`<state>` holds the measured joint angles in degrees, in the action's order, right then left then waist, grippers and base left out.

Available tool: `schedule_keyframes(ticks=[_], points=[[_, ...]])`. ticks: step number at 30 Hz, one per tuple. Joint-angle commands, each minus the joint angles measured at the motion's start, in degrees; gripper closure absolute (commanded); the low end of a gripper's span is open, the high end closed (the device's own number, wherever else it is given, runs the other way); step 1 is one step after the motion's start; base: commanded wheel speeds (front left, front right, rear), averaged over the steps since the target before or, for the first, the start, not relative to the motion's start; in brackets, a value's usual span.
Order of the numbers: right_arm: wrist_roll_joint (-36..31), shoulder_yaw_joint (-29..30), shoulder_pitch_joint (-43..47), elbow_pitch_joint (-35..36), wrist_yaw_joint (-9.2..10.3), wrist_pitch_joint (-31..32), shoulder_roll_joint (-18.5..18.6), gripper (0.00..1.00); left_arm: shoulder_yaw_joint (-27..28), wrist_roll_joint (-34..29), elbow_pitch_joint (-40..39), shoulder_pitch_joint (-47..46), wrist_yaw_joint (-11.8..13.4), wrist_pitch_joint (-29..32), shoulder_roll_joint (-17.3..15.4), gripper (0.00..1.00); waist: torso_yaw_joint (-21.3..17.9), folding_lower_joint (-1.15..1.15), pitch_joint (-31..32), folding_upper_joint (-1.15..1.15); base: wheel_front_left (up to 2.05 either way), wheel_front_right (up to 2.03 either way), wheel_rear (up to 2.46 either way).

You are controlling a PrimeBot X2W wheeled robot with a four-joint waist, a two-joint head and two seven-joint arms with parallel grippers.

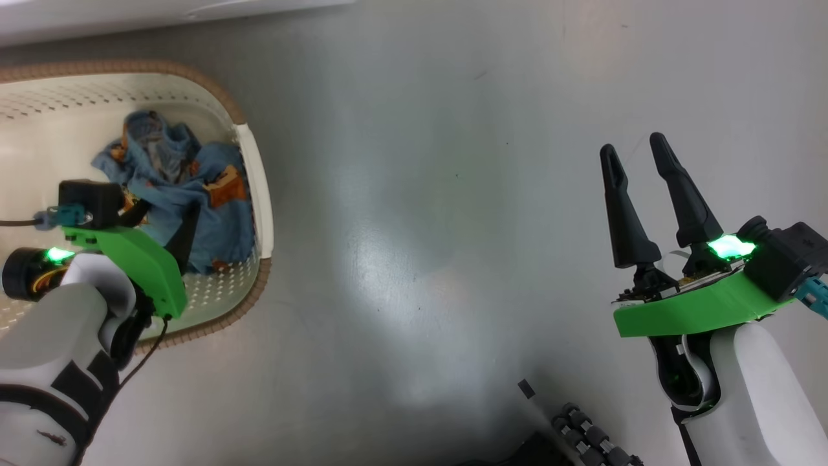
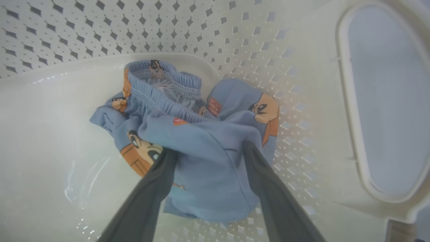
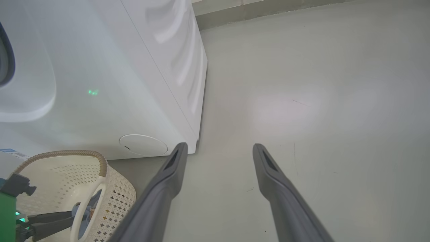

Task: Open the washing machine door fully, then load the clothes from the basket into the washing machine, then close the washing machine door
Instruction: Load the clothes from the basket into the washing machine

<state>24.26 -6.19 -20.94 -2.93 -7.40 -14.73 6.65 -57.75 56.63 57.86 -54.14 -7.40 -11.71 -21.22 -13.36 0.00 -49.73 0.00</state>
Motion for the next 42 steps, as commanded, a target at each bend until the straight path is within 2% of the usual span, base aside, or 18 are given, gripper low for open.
schedule_keyframes(ticks=[1, 7, 8, 9, 10, 11, 19, 27, 33, 42], points=[[-0.4, -1.2, 1.1, 1.4, -0.09, -0.3, -0.1, 0.0, 0.3, 1.2, -0.5, -0.3, -0.1, 0.0, -2.3, 0.0, -0.3, 0.0, -0.4, 0.0, 0.0, 0.0, 0.0], [-0.5, -1.6, 0.8, 1.5, -0.09, -0.3, -0.2, 0.0, -3.4, 5.1, -1.2, -1.8, -0.1, 0.3, -3.3, 0.0, -0.7, 0.0, -1.0, 0.0, 0.0, 0.0, 0.0], [-0.5, -1.7, 0.8, 1.5, -0.09, -0.3, -0.2, 0.0, -4.1, 5.6, -1.3, -1.9, -0.1, 0.3, -3.4, 0.52, -0.7, 0.0, -1.0, 0.0, 0.0, 0.0, 0.0], [-0.5, -1.7, 0.8, 1.5, -0.09, -0.3, -0.2, 0.0, -4.6, 6.2, -1.3, -2.1, -0.1, 0.3, -3.4, 0.69, -0.7, 0.0, -1.0, 0.0, 0.0, 0.0, 0.0], [-0.5, -1.7, 0.7, 1.5, -0.09, -0.3, -0.2, 0.0, -5.1, 6.9, -1.4, -2.3, -0.1, 0.2, -3.5, 0.98, -0.7, 0.0, -1.0, 0.0, 0.0, 0.0, 0.0], [-0.5, -1.7, 0.7, 1.5, -0.09, -0.3, -0.2, 0.0, -5.5, 7.6, -1.5, -2.4, -0.1, 0.2, -3.5, 1.0, -0.7, 0.0, -1.0, 0.0, 0.0, 0.0, 0.0], [-0.8, -1.1, 0.7, 1.1, -0.09, -0.3, 0.1, 0.0, -8.6, 12.0, -1.2, -2.8, -0.1, -1.2, -2.9, 1.0, 0.3, 0.0, 0.5, 0.0, 0.0, 0.0, 0.0], [-0.9, -0.5, 1.0, 0.3, -0.09, -0.3, 1.2, 0.0, -7.3, 16.2, -0.6, -1.3, -0.1, -3.2, -2.2, 1.0, 3.3, 0.0, 5.5, 0.0, 0.0, 0.0, 0.0], [-0.9, 0.2, 2.0, -0.6, -0.09, -0.3, 2.4, 0.0, -0.5, 14.0, -2.1, 0.7, -0.1, -3.3, -2.5, 1.0, 5.5, 0.0, 10.1, 0.0, 0.0, 0.0, 0.0], [-0.3, 0.9, 4.8, -2.3, -0.09, -0.3, 4.3, 0.0, 13.7, 4.8, -6.5, 8.1, -0.1, -3.3, -1.6, 1.0, 8.6, 0.0, 18.1, 0.0, 0.0, 0.0, 0.0]])
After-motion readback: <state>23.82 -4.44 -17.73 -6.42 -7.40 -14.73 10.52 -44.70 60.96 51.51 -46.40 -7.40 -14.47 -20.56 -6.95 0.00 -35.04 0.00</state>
